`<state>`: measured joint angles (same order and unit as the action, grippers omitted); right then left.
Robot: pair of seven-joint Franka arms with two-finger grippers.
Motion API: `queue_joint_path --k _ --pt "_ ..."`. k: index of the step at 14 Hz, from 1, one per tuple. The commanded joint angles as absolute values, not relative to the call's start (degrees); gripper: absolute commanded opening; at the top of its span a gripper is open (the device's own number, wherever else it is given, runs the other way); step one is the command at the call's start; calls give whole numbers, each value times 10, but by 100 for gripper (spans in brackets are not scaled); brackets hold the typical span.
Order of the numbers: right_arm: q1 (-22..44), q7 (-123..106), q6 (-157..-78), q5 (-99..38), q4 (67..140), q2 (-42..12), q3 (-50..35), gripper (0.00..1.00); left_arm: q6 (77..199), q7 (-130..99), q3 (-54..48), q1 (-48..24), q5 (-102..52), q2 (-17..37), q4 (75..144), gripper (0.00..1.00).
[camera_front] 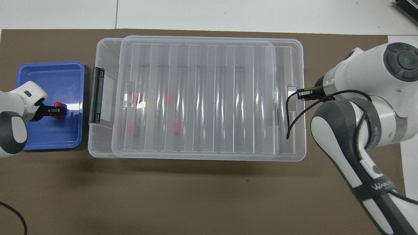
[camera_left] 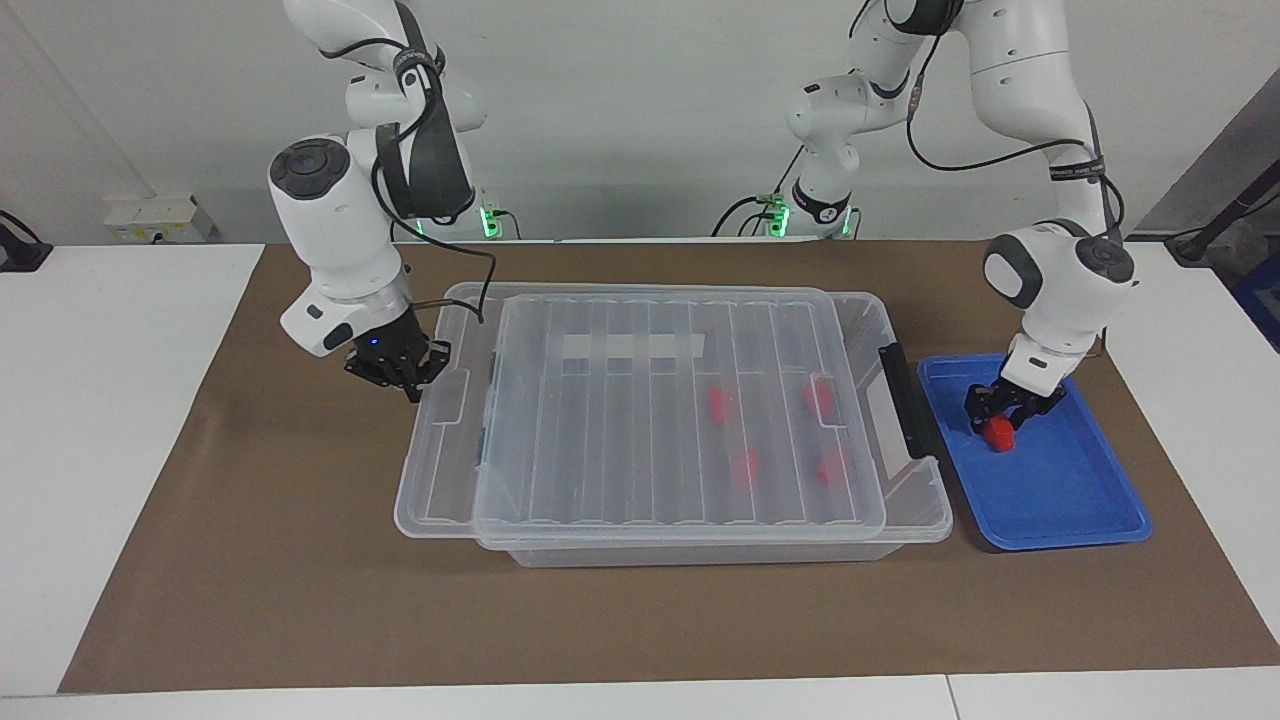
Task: Place red block in blue tray from box
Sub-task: 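Slide the lid shut with the right gripper while the left gripper holds the block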
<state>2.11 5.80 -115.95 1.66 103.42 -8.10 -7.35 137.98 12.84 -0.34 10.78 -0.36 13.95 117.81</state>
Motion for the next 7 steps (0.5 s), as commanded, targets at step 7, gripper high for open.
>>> queue_joint_path --k 7 --pt "58 42 -1164 -4 1045 -75 -76 0 1039 134 -1 102 -17 -19 1050 70"
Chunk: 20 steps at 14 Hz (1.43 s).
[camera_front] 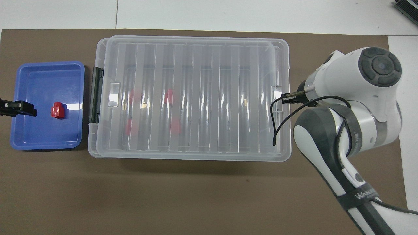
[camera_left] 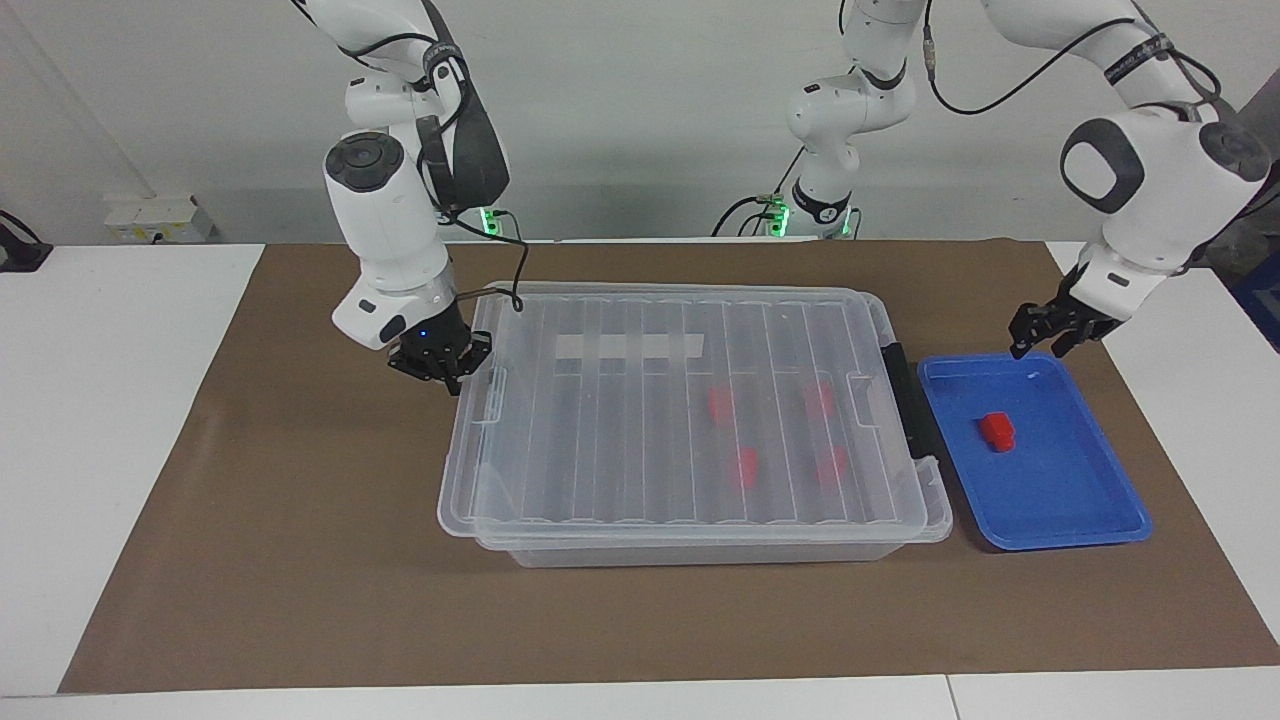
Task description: Place red block in blue tray from box
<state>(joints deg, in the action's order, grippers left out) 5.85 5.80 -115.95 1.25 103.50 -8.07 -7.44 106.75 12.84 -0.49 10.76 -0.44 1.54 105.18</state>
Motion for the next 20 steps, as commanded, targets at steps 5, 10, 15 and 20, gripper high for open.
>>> queue_joint_path --k 5,10,15,20 --pt "58 42 -1166 -4 1045 -75 -86 0 1049 136 -7 100 -17 -33 1053 100" --pt "58 42 -1162 -12 1043 -75 -86 0 1031 134 -19 56 -16 -40 1056 100" --pt "56 41 -1151 -13 1042 -71 -86 0 940 3 -21 -17 3 -7 955 100" --pt "32 47 -1106 -13 1043 -40 -84 0 911 49 39 -62 4 41 910 100"
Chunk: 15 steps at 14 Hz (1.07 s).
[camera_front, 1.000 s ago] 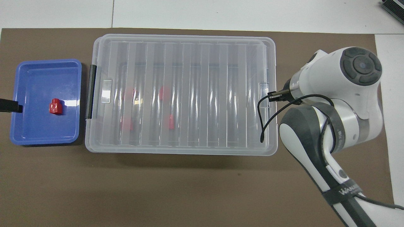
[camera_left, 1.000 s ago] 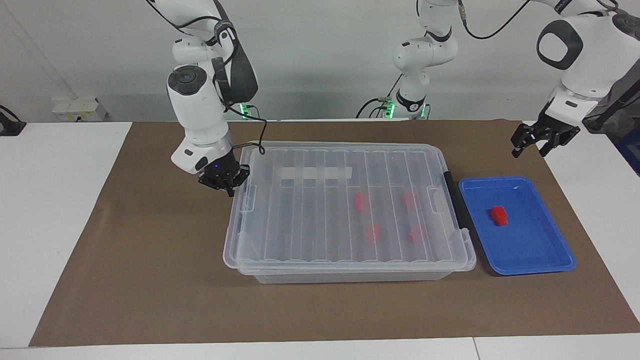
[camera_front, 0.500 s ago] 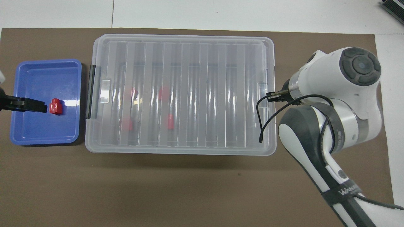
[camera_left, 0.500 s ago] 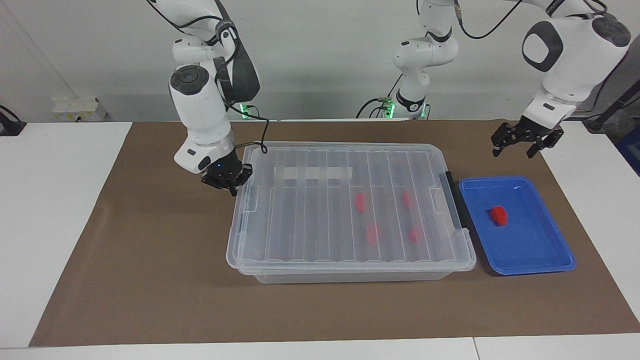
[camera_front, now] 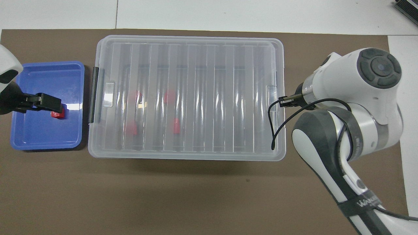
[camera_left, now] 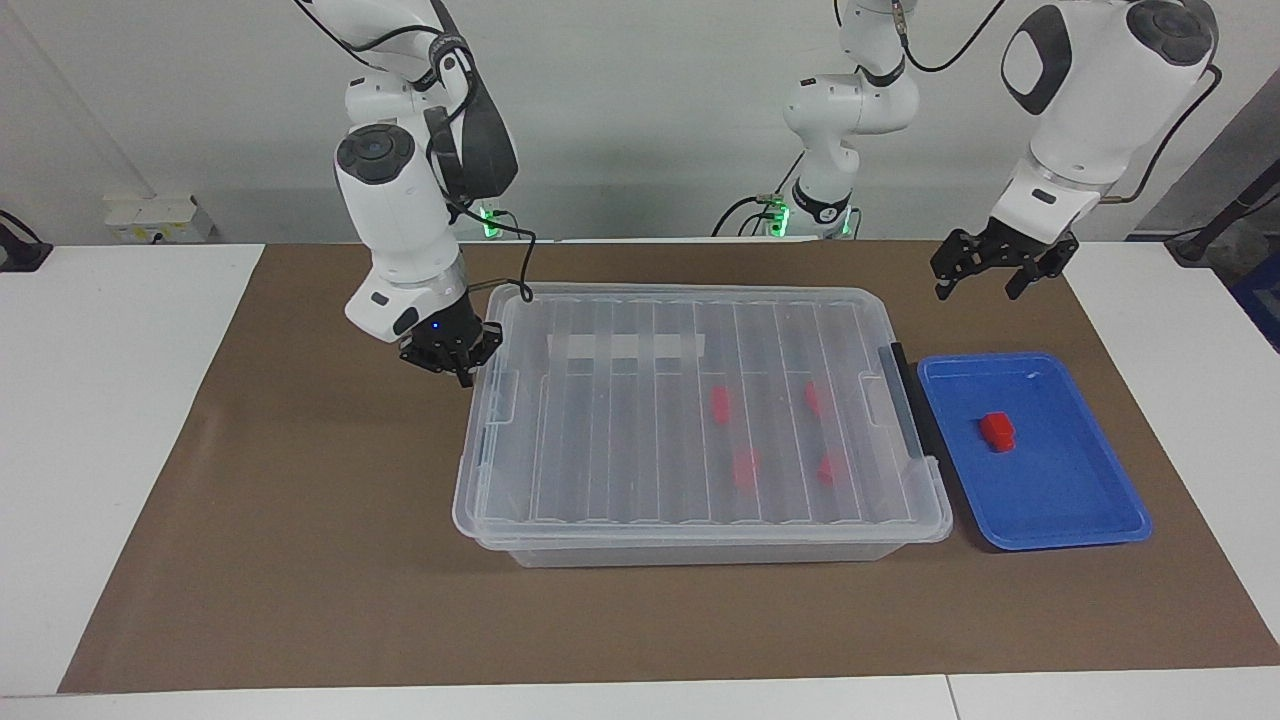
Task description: Place red block in blue tray from box
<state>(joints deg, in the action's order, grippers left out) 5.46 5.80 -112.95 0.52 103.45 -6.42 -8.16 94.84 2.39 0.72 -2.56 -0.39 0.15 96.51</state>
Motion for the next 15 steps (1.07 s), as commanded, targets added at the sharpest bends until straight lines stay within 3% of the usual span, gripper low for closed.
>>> queue_joint_path --k 1,3,6,8,9,15 --pt "22 48 -1092 -13 1044 -33 -84 0 911 67 39 -68 4 44 911 100" --pt "-3 53 -1077 -13 1046 -17 -84 0 924 71 40 -71 4 39 935 100" --pt "-33 82 -1046 -13 1043 6 -83 0 918 71 36 -87 4 53 916 100" --pt "-41 107 -1039 -13 1036 16 -82 90 927 73 29 -80 4 32 936 100" --pt "-41 125 -1028 -11 1028 18 -81 99 934 72 30 -80 4 32 937 100" --pt "-37 132 -930 23 908 3 -81 100 938 73 34 -82 3 17 945 100"
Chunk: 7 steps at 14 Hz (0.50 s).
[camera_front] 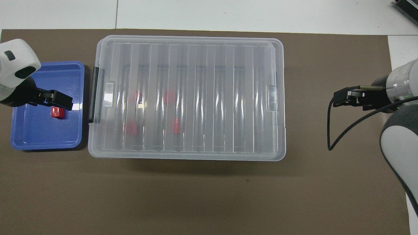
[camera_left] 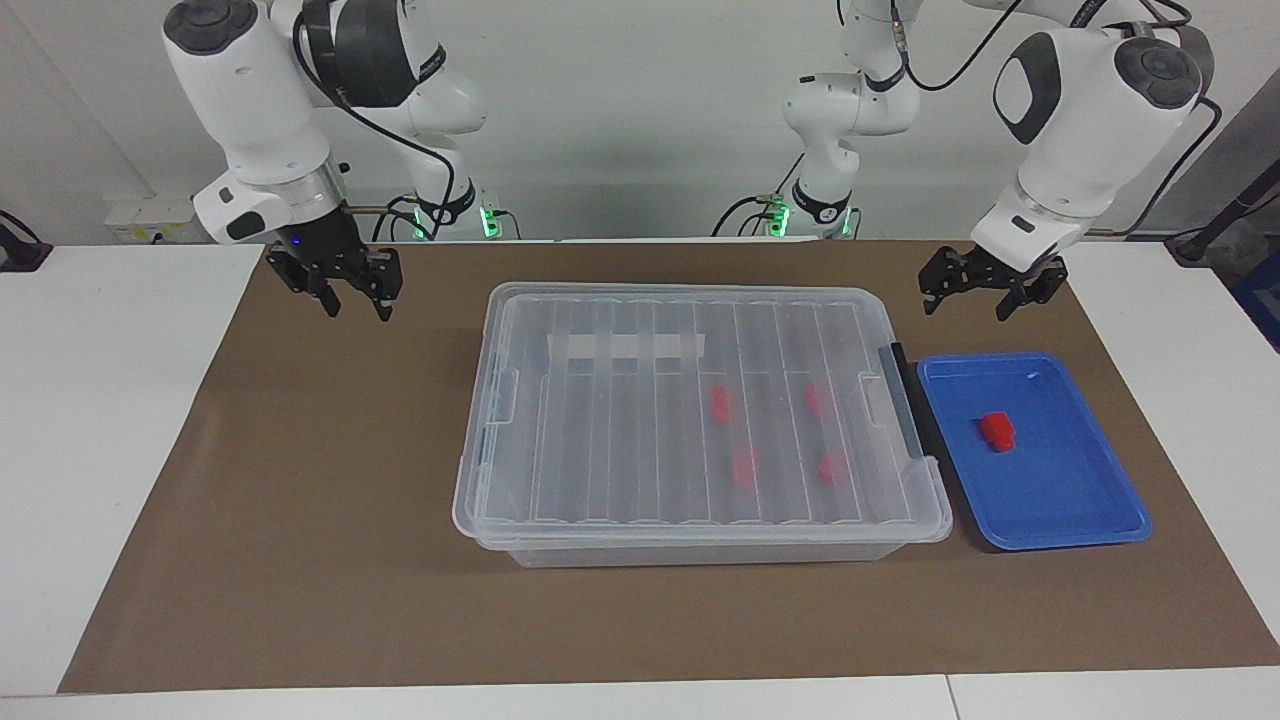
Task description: Place red block in blue tray from box
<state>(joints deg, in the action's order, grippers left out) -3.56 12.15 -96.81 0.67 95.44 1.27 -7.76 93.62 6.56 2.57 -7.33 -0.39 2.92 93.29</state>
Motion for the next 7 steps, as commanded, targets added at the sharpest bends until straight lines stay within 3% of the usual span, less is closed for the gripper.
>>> queue_joint_path --k 1,7 --pt "-35 132 -912 33 886 -5 -82 100 939 74 34 -83 3 12 953 100" --pt "-33 132 -879 33 867 -6 -82 100 980 75 33 -79 3 -22 1008 100"
